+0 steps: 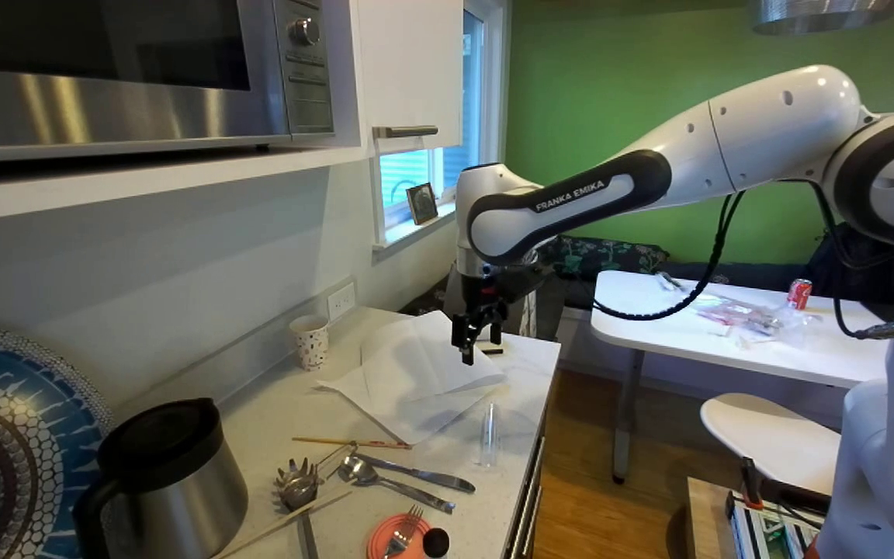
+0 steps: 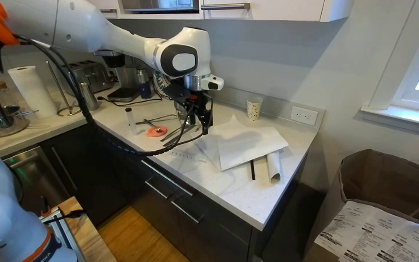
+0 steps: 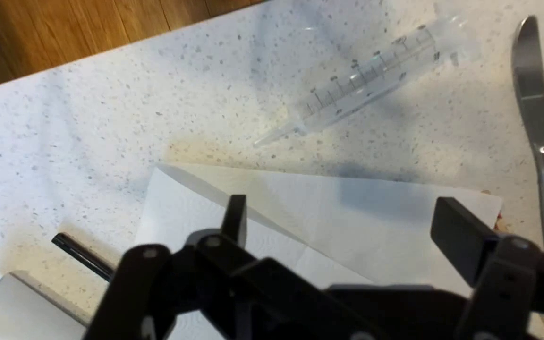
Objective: Pick up the paper towel and fold it once
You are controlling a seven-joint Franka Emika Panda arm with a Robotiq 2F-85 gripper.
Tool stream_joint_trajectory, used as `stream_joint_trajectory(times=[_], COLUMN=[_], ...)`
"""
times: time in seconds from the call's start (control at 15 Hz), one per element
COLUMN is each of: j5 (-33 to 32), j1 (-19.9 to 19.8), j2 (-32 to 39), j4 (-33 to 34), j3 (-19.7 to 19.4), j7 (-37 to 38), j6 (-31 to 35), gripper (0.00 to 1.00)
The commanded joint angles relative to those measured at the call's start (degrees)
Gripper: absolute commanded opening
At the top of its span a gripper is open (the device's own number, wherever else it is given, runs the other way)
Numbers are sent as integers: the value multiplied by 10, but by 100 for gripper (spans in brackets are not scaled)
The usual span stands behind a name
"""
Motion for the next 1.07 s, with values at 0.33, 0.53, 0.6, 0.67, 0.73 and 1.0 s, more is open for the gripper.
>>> stream_joint_trajectory(times=[0.33, 0.53, 0.6, 0.67, 0.73, 1.0], j5=[20, 31, 35, 33, 31, 28], j1=[-5, -9, -10, -10, -10, -13], j2=[119, 153, 165, 176, 187, 222], j4=[48, 63, 70, 75, 81, 97], j3=[5, 8, 10, 10, 9, 8], j7=[21, 12, 8, 8, 11, 10], j6=[125, 148, 145, 146, 153, 173], gripper=[100, 100, 100, 100, 100, 100])
